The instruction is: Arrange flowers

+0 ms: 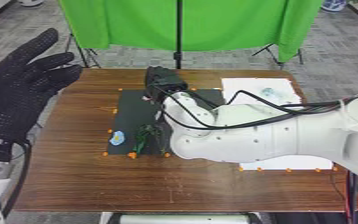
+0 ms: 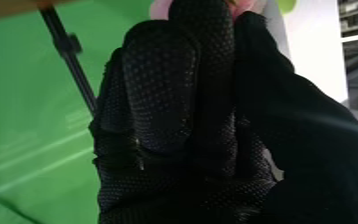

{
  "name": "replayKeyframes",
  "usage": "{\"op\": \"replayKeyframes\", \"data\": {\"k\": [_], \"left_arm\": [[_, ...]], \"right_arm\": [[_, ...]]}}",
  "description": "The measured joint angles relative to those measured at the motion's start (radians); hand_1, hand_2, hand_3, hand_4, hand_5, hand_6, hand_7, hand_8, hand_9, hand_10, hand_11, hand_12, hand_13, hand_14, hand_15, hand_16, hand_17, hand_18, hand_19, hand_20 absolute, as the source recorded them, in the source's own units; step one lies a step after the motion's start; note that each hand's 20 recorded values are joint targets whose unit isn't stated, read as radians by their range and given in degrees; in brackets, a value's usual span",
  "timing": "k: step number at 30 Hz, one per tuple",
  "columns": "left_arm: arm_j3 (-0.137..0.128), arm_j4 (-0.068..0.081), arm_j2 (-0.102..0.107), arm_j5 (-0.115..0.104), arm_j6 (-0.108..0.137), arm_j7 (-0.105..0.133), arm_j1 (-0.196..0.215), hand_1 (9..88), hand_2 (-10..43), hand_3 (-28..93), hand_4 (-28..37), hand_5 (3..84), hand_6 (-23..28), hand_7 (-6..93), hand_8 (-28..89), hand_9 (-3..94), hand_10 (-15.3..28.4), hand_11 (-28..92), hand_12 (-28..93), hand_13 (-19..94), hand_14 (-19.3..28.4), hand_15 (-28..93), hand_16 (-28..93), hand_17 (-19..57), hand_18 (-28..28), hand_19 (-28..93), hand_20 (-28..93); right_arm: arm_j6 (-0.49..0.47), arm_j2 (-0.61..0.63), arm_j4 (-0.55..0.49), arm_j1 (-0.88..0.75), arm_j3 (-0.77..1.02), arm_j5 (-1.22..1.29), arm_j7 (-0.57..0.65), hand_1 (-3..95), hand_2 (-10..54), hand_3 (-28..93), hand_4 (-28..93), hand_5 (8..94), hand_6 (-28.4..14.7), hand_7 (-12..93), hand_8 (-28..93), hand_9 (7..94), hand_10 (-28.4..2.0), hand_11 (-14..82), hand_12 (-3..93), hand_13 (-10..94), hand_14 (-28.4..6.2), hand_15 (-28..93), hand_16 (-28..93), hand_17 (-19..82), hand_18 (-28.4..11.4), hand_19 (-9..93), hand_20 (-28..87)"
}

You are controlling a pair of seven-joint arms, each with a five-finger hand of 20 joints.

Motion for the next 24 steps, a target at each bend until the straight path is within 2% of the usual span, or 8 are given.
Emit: {"op": "replayKeyframes", "data": {"k": [4,7,19,24], "left_arm": [[0.028,0.009,0.014,0.000,-0.007,-0.007,-0.030,21.9,7.9,76,-27.3,30.1,6.9,15.9,-11,27.0,20.4,26,12,20,27.8,49,-9,-10.2,27.9,58,18],[0.037,0.013,0.019,0.000,-0.013,-0.011,-0.046,21.9,7.9,76,-27.3,30.1,6.9,15.9,-11,27.0,20.5,26,12,20,27.8,49,-9,-10.1,27.9,58,18],[0.036,0.013,0.020,0.000,-0.024,-0.016,-0.047,22.1,8.0,76,-27.2,30.0,6.9,15.9,-11,26.9,20.4,26,12,20,27.8,49,-9,-10.1,27.8,58,18],[0.030,0.011,0.024,0.000,-0.023,-0.014,-0.029,22.2,8.0,75,-27.0,30.0,6.9,16.0,-11,26.9,20.5,26,12,20,27.8,49,-9,-10.1,27.8,58,18]], "right_arm": [[-0.004,-0.018,0.001,-0.001,0.015,0.058,0.000,56.3,-9.5,66,-28,82.1,6.1,22,-2,93.6,-3.3,10.2,28.6,80,-1.6,62,19,28,-15.0,81,21],[-0.009,-0.030,0.001,-0.010,0.023,0.053,0.001,56.1,-9.5,66,-28,82.1,7.1,20,-1,93.7,-2.8,9.1,27.4,81,-1.5,62,19,28,-15.0,80,22],[-0.016,-0.065,-0.006,-0.031,0.006,0.094,0.007,55.2,-9.5,63,-28,80.7,7.9,18,-3,92.9,-2.2,5.3,25.8,81,-1.5,62,19,28,-14.9,80,23],[-0.020,-0.070,-0.005,-0.036,0.006,0.095,0.008,54.4,-9.4,60,-28,77.6,7.4,17,-4,90.8,-2.6,6.9,24.4,80,-1.6,63,19,27,-15.0,81,24]]}}
